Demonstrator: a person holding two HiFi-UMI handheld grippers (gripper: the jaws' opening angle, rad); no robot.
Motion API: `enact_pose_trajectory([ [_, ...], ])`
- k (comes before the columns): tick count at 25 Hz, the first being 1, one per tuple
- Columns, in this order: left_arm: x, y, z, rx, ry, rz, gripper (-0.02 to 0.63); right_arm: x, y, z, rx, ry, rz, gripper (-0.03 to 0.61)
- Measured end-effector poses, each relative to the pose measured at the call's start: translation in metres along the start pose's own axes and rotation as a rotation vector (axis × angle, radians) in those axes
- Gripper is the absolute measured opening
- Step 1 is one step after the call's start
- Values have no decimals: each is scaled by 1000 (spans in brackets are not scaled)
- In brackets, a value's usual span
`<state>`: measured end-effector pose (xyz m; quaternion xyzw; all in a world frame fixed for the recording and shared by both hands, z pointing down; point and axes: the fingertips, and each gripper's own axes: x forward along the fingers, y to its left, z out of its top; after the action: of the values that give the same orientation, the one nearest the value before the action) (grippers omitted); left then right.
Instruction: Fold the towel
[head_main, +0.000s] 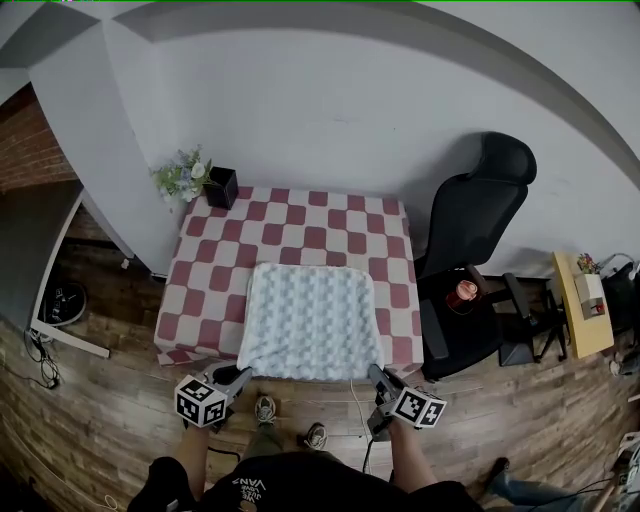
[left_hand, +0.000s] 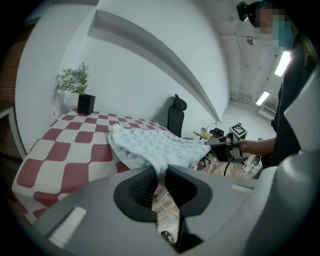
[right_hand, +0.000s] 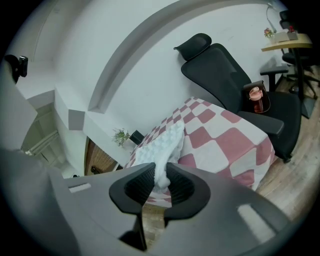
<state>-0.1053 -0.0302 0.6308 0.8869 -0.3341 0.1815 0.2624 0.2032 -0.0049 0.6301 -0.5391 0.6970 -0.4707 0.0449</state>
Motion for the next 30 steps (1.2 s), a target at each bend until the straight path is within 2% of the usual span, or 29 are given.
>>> enact_pose_trajectory([
  [13, -33, -38, -11, 7, -73, 123, 48, -42, 14, -9, -48, 8, 113, 71],
  [18, -37, -44, -9, -1, -108, 168, 48, -44, 18, 0, -66, 9, 169, 71],
  [26, -16, -19, 29, 18, -136, 184, 48, -5, 26, 47, -88, -24, 190, 71],
  [30, 8, 7, 51, 31, -80, 167, 48, 27, 22, 69, -65, -28, 162, 71],
])
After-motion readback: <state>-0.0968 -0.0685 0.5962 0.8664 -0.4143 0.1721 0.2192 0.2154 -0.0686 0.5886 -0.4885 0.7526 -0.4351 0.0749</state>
